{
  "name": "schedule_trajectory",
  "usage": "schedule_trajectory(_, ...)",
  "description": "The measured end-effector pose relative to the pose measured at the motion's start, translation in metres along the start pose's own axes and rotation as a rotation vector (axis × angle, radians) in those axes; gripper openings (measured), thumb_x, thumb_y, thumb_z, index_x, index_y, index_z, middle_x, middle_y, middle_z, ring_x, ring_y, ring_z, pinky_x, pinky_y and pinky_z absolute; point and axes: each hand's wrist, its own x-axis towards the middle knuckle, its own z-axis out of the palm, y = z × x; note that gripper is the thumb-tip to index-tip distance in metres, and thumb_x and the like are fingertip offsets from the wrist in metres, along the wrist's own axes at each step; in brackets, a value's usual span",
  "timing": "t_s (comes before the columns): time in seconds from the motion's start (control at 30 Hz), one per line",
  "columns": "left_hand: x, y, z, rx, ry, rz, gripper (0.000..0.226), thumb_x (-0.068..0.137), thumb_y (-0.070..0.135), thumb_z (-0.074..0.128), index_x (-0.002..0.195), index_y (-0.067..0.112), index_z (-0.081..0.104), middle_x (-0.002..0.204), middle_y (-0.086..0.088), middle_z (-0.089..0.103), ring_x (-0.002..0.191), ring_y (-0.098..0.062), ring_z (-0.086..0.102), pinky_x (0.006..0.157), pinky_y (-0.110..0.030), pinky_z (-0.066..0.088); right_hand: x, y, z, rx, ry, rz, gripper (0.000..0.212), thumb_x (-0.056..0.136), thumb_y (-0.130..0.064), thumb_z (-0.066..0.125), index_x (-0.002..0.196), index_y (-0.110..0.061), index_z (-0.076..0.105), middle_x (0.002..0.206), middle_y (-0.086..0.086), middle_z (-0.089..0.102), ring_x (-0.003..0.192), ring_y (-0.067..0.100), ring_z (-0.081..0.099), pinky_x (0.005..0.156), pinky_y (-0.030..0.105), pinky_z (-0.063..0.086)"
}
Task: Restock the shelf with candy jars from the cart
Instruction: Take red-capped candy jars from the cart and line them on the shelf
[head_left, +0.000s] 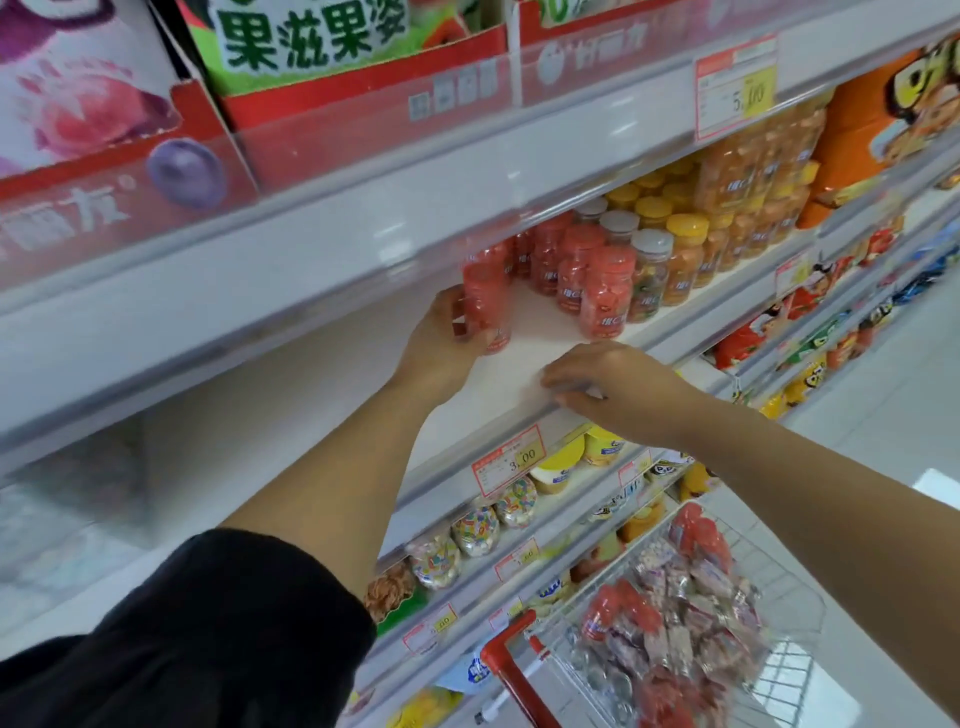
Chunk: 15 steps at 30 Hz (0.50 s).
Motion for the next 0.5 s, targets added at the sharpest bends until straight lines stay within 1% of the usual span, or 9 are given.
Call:
schedule_trajectory(0.07, 0.004, 0.002, 0.006, -0.036, 0.007, 0.007, 0.062, 0.09, 0.024, 0.071, 0.144, 0.016, 0.04, 0.133, 0.004, 0.057, 0.111, -0.014, 0.06, 0.087, -0.022, 0.046, 0.002, 0.003, 0.002, 0.024, 0.01, 0.021, 0.026, 0.095, -0.019, 0.062, 0.119, -0.017, 0.072, 0.125, 0.0, 0.067, 0.115, 0.02, 0.059, 0.103, 0.032, 0.042)
schedule_trajectory(0.1, 0.004, 0.001, 0.009, -0.045, 0.01, 0.002, 0.066, 0.088, 0.024, 0.073, 0.144, 0.017, 0.039, 0.133, 0.005, 0.056, 0.108, -0.013, 0.06, 0.086, -0.022, 0.047, 0.003, 0.003, 0.003, 0.031, 0.012, 0.033, 0.026, 0.096, -0.02, 0.061, 0.119, -0.018, 0.072, 0.125, -0.001, 0.066, 0.115, 0.021, 0.058, 0.102, 0.035, 0.043)
schedule_trajectory(0.13, 0.005, -0.001, 0.011, -0.05, 0.018, 0.003, 0.071, 0.085, 0.026, 0.077, 0.144, 0.018, 0.038, 0.134, 0.005, 0.055, 0.107, -0.012, 0.061, 0.088, -0.025, 0.049, 0.003, 0.003, 0.004, 0.035, 0.015, 0.045, 0.026, 0.096, -0.022, 0.061, 0.119, -0.02, 0.071, 0.125, -0.002, 0.066, 0.115, 0.021, 0.058, 0.101, 0.037, 0.045)
schedule_trajectory(0.2, 0.01, -0.007, 0.016, -0.021, 0.067, 0.008, 0.077, 0.077, 0.032, 0.083, 0.14, 0.019, 0.043, 0.132, 0.0, 0.056, 0.103, -0.013, 0.064, 0.091, -0.033, 0.054, 0.004, 0.004, 0.004, 0.046, 0.025, 0.05, 0.025, 0.096, -0.023, 0.061, 0.119, -0.022, 0.071, 0.125, -0.004, 0.066, 0.115, 0.02, 0.058, 0.1, 0.04, 0.046)
schedule_trajectory(0.3, 0.021, -0.005, 0.023, 0.052, 0.162, -0.019, 0.071, 0.07, 0.035, 0.084, 0.13, 0.018, 0.05, 0.122, -0.004, 0.06, 0.102, -0.02, 0.064, 0.093, -0.042, 0.054, 0.004, 0.003, 0.004, 0.06, 0.022, 0.046, 0.025, 0.096, -0.023, 0.061, 0.119, -0.021, 0.072, 0.125, -0.004, 0.066, 0.114, 0.019, 0.058, 0.1, 0.036, 0.045)
schedule_trajectory(0.4, 0.033, 0.004, 0.032, 0.03, 0.195, -0.047, 0.066, 0.076, 0.032, 0.082, 0.131, 0.02, 0.047, 0.122, -0.001, 0.063, 0.105, -0.022, 0.064, 0.091, -0.041, 0.054, 0.006, 0.005, 0.004, 0.078, 0.019, 0.049, 0.024, 0.096, -0.023, 0.061, 0.118, -0.021, 0.072, 0.124, -0.004, 0.066, 0.114, 0.018, 0.058, 0.099, 0.036, 0.045)
schedule_trajectory(0.5, 0.043, 0.01, 0.04, -0.018, 0.221, -0.049, 0.065, 0.078, 0.03, 0.081, 0.132, 0.02, 0.045, 0.12, 0.0, 0.064, 0.105, -0.022, 0.065, 0.088, -0.037, 0.054, 0.006, 0.005, 0.005, 0.075, 0.022, 0.048, 0.024, 0.096, -0.024, 0.062, 0.118, -0.022, 0.072, 0.125, -0.003, 0.065, 0.114, 0.019, 0.057, 0.1, 0.036, 0.044)
